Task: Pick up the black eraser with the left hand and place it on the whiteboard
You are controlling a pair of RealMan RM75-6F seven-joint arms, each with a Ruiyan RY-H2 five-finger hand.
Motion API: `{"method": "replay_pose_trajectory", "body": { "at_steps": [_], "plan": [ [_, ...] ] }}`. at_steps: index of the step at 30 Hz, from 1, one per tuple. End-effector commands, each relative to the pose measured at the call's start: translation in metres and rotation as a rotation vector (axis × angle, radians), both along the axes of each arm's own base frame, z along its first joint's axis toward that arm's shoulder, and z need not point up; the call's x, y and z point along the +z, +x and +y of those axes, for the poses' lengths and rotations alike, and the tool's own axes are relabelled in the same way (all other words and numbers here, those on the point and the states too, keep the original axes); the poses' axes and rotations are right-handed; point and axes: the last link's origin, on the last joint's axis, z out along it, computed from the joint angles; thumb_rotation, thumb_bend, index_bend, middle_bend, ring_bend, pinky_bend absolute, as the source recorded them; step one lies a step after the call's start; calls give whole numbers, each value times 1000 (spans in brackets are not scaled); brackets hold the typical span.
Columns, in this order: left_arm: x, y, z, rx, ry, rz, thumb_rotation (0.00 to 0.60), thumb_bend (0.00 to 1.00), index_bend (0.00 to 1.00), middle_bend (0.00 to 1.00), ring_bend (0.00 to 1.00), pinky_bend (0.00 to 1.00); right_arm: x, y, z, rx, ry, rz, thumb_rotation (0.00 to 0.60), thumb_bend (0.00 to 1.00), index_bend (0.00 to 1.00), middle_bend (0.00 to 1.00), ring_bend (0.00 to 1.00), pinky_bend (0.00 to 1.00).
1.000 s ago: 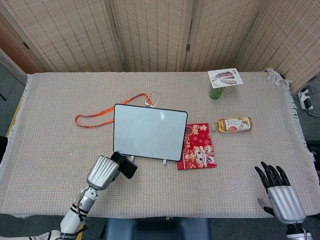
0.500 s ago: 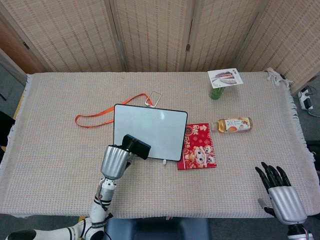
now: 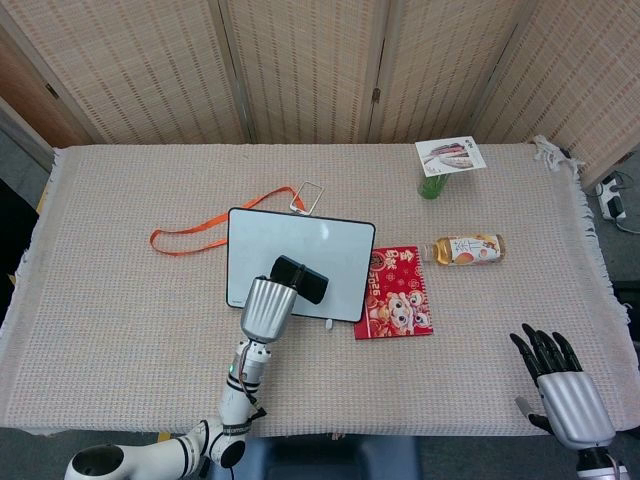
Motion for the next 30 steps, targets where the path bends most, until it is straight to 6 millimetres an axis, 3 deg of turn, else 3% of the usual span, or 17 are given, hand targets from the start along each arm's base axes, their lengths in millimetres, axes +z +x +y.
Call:
{"method": "replay_pose_trajectory", "body": {
  "at_steps": [1,14,21,30],
  "plan": [
    [-7,4,3,13,2,19,600,399,551,1000,961,1000,1,0,0,0,0,-3,600,305,0,0,0,0],
    [-19,-8,22,89,-14,41,600,398,528,1000,961,1000,5,-2,-4,-3,-2,-17,600,305,0,0,0,0],
    [-18,-14,28,118,-6,42,600,396,278,1000,961,1000,1,-3,-7,-17,6,-8,600,305,0,0,0,0],
    [-19,-12,22,101,-3,49,600,393,154,1000,963,1000,0,-2,-6,-15,8,-3,600,304,0,0,0,0]
  ]
}}
